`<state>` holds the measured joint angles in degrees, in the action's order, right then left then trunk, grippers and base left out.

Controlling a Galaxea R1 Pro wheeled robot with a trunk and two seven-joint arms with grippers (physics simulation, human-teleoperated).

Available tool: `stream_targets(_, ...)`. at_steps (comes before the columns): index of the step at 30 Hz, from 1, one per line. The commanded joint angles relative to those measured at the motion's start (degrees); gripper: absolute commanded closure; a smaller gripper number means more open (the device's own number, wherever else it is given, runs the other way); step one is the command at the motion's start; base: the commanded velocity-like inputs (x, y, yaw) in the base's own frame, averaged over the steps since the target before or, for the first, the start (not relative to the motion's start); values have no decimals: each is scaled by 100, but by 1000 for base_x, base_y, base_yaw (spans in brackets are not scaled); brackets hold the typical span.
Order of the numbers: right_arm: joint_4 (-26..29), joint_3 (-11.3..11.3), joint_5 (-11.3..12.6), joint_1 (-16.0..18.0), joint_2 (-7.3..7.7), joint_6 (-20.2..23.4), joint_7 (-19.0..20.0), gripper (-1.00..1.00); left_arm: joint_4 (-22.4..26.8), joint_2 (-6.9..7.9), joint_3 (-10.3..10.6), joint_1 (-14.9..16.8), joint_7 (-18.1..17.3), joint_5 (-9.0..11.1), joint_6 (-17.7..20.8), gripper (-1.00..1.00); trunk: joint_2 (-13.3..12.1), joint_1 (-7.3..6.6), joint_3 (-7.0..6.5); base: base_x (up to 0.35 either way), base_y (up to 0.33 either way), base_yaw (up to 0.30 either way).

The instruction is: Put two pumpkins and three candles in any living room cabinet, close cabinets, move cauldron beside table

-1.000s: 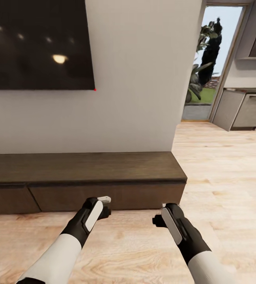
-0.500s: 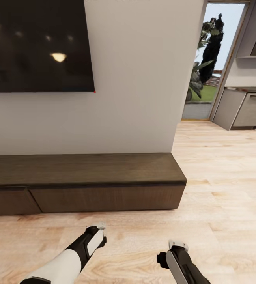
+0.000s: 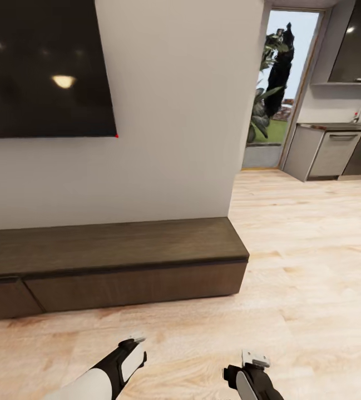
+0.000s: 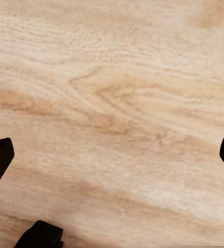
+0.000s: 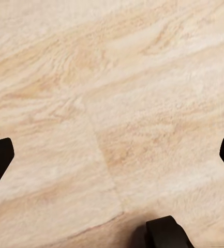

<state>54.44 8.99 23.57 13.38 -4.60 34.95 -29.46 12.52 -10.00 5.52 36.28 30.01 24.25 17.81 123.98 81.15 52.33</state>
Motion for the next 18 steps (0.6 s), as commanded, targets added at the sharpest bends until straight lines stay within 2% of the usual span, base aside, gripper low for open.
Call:
stream_targets(1,3,18,60,5,3,-4,-59,-100,9,0,37,-2,40,27,32,-100,-39,-23,-11,0,0,-275)
stream_targets(4,-11,21,63,1,3,-25,-59,-100,5,0,37,-6,40,33,30,-100,-159,-89,-58,-61,0,-276)
stream_targets(11,-248,-10,62,6,3,-65,-51,-100,4,0,34,-7,40,35,29,-100,-440,-243,-164,-245,0,-276)
stream_targets(18,-290,-16,81,7,3,-77,-51,-100,4,0,32,-7,40,35,29,-100,-721,-397,-270,-28,0,-276)
